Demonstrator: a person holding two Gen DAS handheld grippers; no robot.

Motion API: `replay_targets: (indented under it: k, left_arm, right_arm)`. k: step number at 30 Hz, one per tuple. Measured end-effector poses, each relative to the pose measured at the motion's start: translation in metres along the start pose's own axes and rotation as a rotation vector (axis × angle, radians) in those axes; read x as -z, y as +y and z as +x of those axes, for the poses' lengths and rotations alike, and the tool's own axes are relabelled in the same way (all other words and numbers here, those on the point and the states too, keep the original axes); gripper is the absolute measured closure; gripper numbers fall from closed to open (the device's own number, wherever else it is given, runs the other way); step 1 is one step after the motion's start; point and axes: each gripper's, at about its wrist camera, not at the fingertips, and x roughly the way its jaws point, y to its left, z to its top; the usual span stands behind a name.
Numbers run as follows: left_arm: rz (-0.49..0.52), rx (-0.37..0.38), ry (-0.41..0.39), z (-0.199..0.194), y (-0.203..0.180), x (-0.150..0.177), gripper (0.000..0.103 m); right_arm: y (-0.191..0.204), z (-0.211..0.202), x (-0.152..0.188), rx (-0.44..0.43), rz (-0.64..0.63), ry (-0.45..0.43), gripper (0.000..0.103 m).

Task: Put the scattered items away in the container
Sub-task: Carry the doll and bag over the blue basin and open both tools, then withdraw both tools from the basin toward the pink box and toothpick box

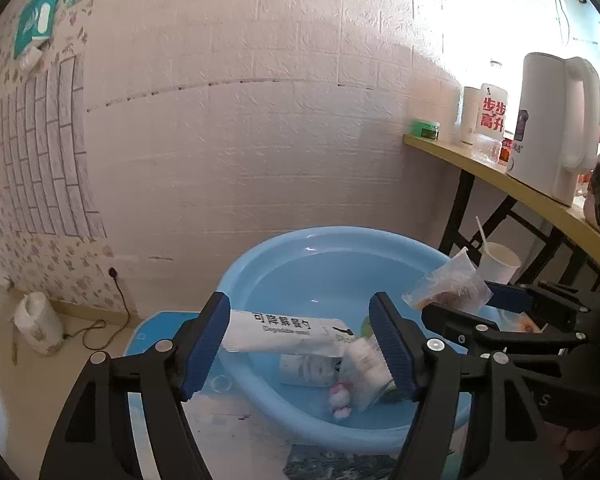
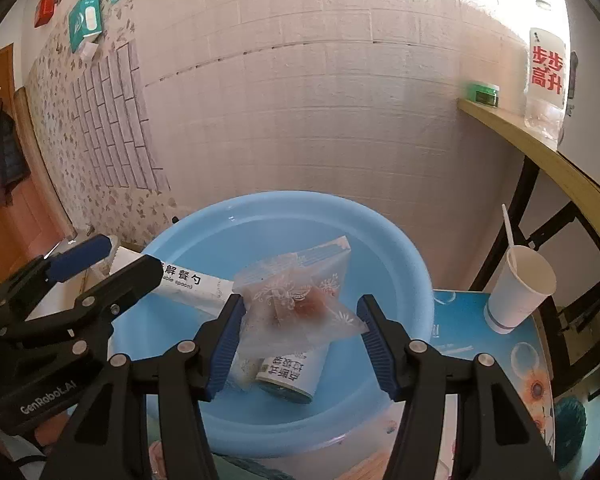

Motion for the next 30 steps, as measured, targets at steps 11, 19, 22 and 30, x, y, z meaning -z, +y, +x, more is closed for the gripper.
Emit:
replay_targets:
  k: [11, 19, 22, 30]
  left_arm:
    - [-0.046, -0.029, -0.004, -0.01, 0.021, 0.012, 0.023]
    - [-0.073, -0.04, 0.031, -0.015, 0.03, 0.027, 0.021]
    - [-0.079, -0.04, 0.037, -0.02, 0.029, 0.03, 0.021]
    - [-0.065, -0.028, 0.057, -0.033, 0.018, 0.043, 0.021]
  right_arm:
    - [0.014, 0.018, 0.0, -0.007, -0.049, 0.063, 0.026]
    - [0.014, 0.019, 0.004, 0.017, -0.047, 0.074, 0.017]
    - [0.017, 0.014, 0.005, 0.013, -0.05, 0.073, 0.017]
    - [0.012, -0.01, 0.016, 0.022, -0.03, 0.055, 0.017]
